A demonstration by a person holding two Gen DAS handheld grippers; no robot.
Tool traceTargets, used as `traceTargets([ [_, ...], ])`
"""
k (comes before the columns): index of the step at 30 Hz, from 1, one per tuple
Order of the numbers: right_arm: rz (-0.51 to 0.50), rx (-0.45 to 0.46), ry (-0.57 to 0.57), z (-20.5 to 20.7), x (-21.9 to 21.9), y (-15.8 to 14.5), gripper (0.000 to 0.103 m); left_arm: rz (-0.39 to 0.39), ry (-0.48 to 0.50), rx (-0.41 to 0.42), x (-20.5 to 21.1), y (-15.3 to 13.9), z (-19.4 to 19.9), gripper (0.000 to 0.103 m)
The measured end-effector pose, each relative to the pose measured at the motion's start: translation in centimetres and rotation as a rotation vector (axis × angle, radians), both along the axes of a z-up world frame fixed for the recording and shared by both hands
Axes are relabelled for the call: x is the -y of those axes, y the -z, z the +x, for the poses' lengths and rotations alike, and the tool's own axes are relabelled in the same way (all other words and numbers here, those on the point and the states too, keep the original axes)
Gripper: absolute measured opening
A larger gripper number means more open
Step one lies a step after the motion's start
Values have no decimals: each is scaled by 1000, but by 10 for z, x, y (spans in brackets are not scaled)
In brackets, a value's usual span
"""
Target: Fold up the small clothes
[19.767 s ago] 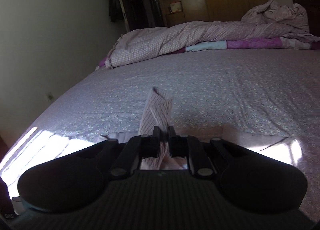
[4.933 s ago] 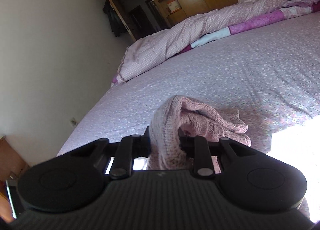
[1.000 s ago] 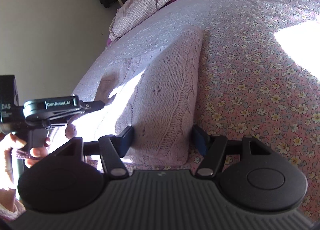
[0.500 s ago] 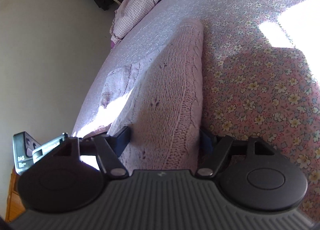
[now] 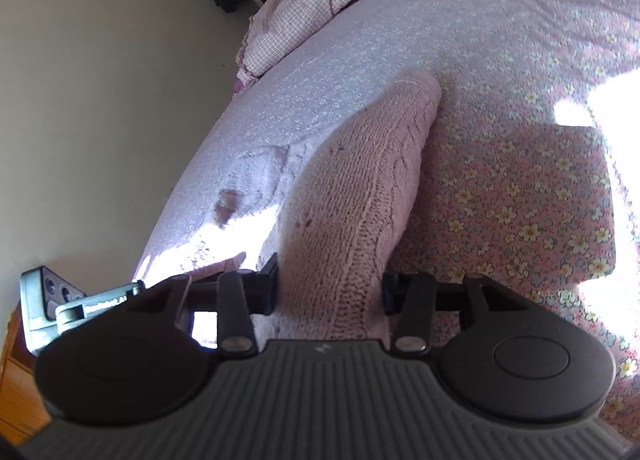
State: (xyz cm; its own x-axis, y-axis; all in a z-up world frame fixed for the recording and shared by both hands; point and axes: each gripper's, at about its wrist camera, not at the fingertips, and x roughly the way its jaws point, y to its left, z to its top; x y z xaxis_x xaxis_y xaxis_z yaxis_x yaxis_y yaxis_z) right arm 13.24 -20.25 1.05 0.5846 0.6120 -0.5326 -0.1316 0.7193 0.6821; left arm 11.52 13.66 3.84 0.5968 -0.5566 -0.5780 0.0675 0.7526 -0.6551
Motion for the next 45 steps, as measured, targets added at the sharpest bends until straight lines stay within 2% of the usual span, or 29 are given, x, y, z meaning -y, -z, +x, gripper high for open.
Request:
traceTargets([
  [7, -24, 29, 0, -30, 21, -45, 48, -19, 54, 9, 27, -13, -42, 45],
  [12, -50, 3, 6, -67, 40, -53, 48, 13, 92, -7, 56, -9, -76, 45],
  [19, -82, -49, 18, -98, 53, -36, 48, 144, 104, -29, 80, 0, -101, 47],
  [22, -89, -90, 34, -103, 54, -19, 51, 173, 81, -59, 83, 3, -99, 49],
  [26, -121, -124, 44, -107, 53, -2, 56, 226, 75, -50, 92, -3, -101, 52],
  [31, -120, -105, 60, -116, 58, -7, 57, 298, 62, -14, 102, -18, -107, 52],
  [36, -205, -18, 97, -133, 60, -26, 56, 400, 59, 36, 114, -31, -117, 52],
  [39, -254, 58, 112, -142, 60, -37, 55, 455, 54, 50, 120, -33, -119, 54],
  [41, -275, 89, 99, -142, 58, -40, 38, 481, 41, 38, 118, -29, -118, 54],
  [43, -281, 84, 73, -141, 57, -36, 33, 495, 31, 25, 117, -24, -115, 60],
  [45, -277, 67, 64, -139, 54, -27, 33, 521, 29, 29, 117, -21, -114, 65],
])
